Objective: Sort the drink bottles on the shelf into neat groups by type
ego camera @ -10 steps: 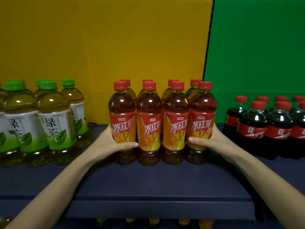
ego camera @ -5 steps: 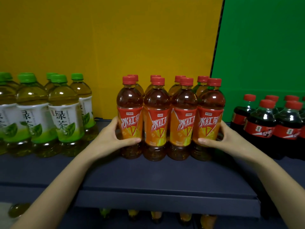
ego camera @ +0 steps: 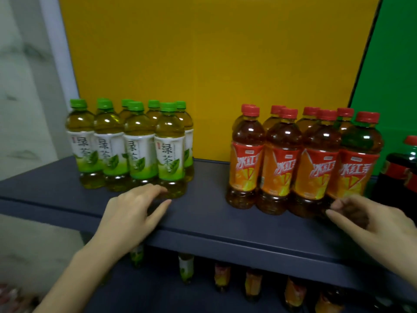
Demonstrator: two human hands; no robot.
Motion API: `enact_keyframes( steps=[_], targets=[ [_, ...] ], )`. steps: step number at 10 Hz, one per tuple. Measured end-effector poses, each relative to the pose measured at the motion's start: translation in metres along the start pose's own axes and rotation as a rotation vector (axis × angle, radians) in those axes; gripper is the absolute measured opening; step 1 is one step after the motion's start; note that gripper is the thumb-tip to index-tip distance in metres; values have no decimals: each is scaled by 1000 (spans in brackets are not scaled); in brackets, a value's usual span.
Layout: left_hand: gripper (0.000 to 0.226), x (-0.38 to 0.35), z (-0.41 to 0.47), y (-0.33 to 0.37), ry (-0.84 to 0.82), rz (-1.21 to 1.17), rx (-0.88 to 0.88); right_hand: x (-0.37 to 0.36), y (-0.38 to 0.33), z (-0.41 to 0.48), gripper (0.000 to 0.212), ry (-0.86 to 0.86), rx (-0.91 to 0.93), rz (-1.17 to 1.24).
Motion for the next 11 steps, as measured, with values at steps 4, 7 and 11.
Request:
enact_keyframes(
  steps=[4,7,11],
  targets=[
    [38,70,-130,-136,-56,135,149,-90,-142,-83,20,-132,127,98],
    [34,72,-138,-199,-36,105,138,-138,-200,-76,32,-219,153,106],
    [95,8,-49,-268,-34,-289,235,-179,-249,-2,94,-273,48,295]
  ],
)
Point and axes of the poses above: each hand's wrist, its own z-axis towards the middle knuckle, its own x-axis out of the back of the hand, y = z × x, the point moved 10 cm from there along z, towards the middle knuckle, and after that the axes turned 14 degrees about -x, right-handed, at the moved point
